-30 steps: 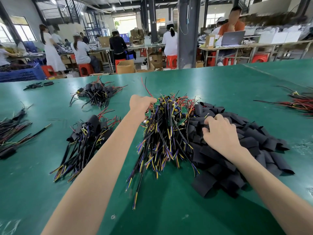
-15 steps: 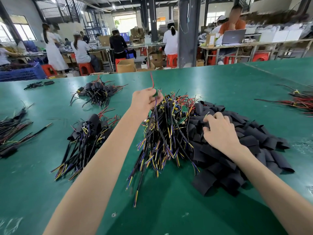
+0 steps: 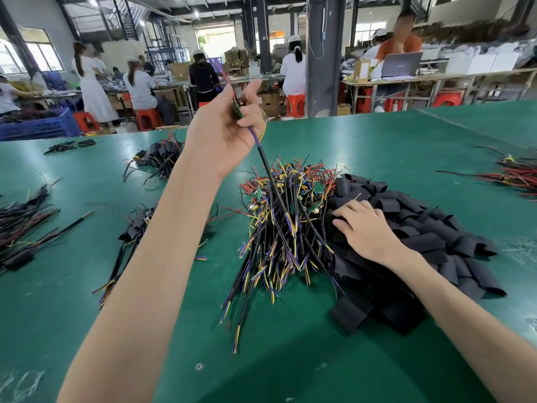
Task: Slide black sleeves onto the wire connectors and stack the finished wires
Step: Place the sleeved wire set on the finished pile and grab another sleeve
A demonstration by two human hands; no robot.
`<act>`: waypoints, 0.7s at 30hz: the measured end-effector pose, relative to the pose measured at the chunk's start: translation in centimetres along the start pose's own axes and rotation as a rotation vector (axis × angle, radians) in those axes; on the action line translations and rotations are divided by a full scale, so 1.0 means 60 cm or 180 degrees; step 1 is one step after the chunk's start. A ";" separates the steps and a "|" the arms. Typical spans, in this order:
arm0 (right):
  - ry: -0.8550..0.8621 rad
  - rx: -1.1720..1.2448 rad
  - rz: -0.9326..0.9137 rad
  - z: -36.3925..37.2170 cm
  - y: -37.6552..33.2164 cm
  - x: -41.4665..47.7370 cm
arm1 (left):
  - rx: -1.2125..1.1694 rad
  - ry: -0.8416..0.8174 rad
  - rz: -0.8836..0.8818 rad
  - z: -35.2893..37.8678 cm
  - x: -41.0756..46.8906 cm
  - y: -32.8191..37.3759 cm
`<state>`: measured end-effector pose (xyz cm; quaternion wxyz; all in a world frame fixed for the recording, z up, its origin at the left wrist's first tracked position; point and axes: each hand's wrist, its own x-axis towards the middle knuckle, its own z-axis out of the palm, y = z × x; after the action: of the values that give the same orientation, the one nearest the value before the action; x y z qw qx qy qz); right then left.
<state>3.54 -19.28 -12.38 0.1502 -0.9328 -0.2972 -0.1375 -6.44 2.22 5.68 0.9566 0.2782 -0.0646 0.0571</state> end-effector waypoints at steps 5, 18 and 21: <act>-0.0169 0.0055 0.0102 0.004 0.004 0.000 | 0.0977 -0.0199 0.0355 0.020 -0.031 0.019; -0.0270 -0.0120 0.0183 0.005 0.011 0.010 | 0.7731 0.0852 0.1653 -0.141 -0.085 -0.036; -0.0025 -0.0412 -0.0015 0.003 0.011 0.007 | 0.7434 0.0876 0.1898 -0.183 -0.099 -0.061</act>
<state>4.30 -19.48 -12.53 0.0881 -0.9404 -0.2905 -0.1531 -10.75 4.63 -6.37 0.0779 0.9391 0.0664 0.3281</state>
